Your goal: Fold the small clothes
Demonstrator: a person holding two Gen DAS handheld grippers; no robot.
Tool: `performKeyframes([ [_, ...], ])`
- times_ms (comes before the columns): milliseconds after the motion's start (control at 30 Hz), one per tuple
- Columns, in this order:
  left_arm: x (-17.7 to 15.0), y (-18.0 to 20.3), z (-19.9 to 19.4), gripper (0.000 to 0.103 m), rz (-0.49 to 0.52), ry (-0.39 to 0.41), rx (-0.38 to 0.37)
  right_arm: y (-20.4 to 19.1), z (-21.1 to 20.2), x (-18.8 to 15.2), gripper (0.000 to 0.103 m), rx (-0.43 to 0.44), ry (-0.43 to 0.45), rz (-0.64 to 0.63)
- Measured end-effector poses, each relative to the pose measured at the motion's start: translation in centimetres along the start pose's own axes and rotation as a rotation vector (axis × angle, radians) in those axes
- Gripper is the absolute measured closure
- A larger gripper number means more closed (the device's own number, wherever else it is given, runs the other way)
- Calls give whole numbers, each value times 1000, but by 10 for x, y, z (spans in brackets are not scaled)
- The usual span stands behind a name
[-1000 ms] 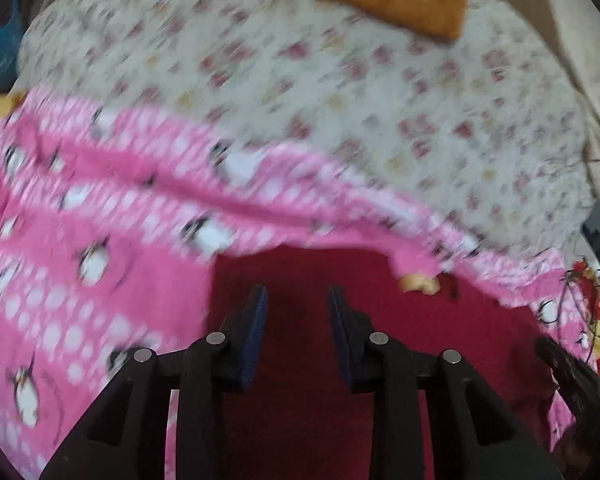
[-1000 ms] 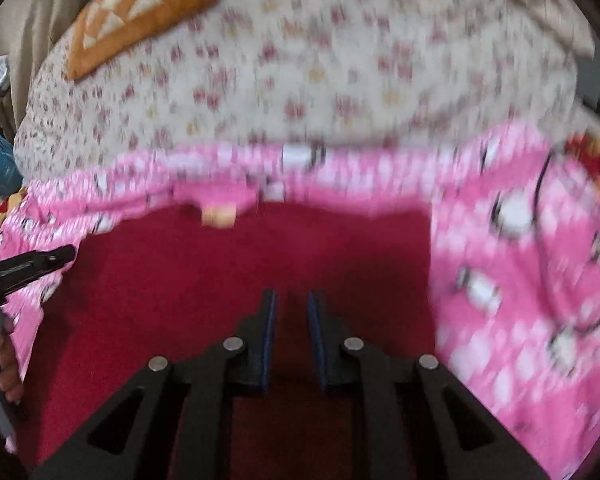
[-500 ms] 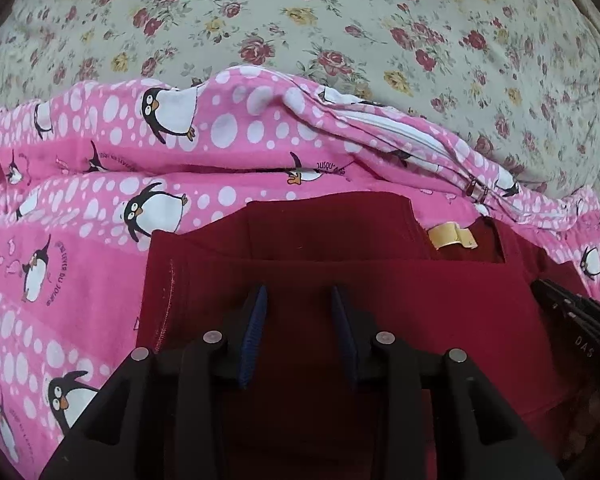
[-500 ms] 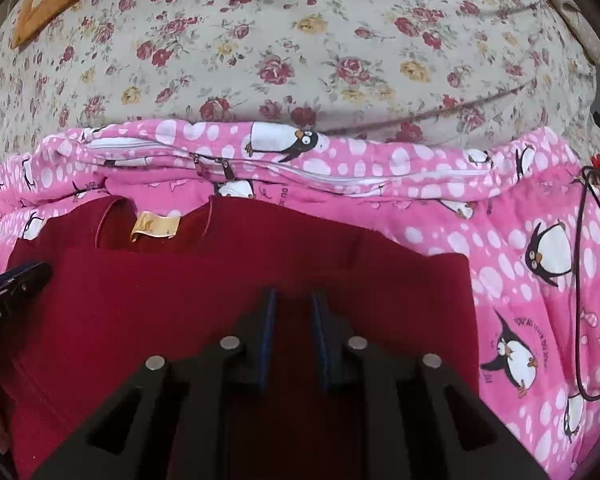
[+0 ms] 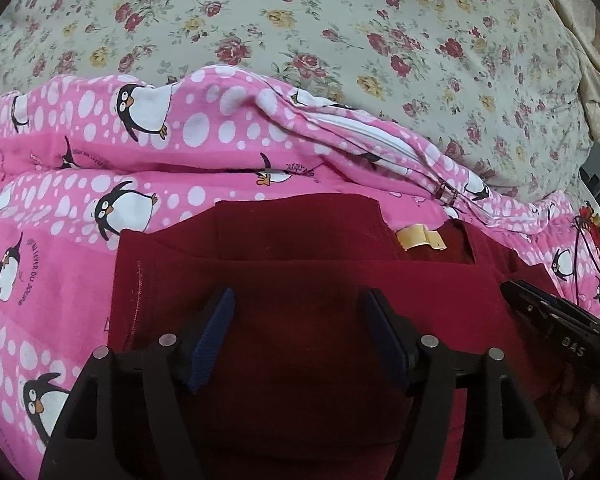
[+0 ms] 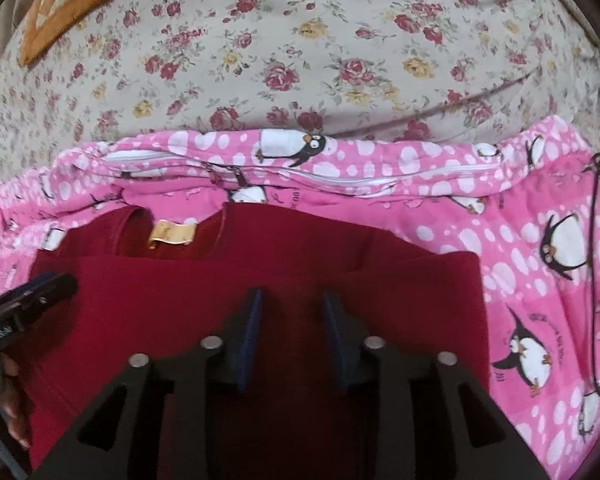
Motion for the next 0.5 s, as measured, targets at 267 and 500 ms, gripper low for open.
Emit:
performKeyframes([
  [267,0,4,4,50,31,0,27,1,-8,-6,57,-19,-16,-9],
  [500,0,4,5,50,43,0,40,-26,-57,-9,55,10,76,-74],
])
Point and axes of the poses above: each gripper's, at about its wrist camera, not at the fingertips, and z roughly the way its jaws point, y to its right, x to its top, the point moved 10 cm from there along z, roughly the way its jaws point, and after that the axes turned 2 degrees about -y, right-handed, at the moved point
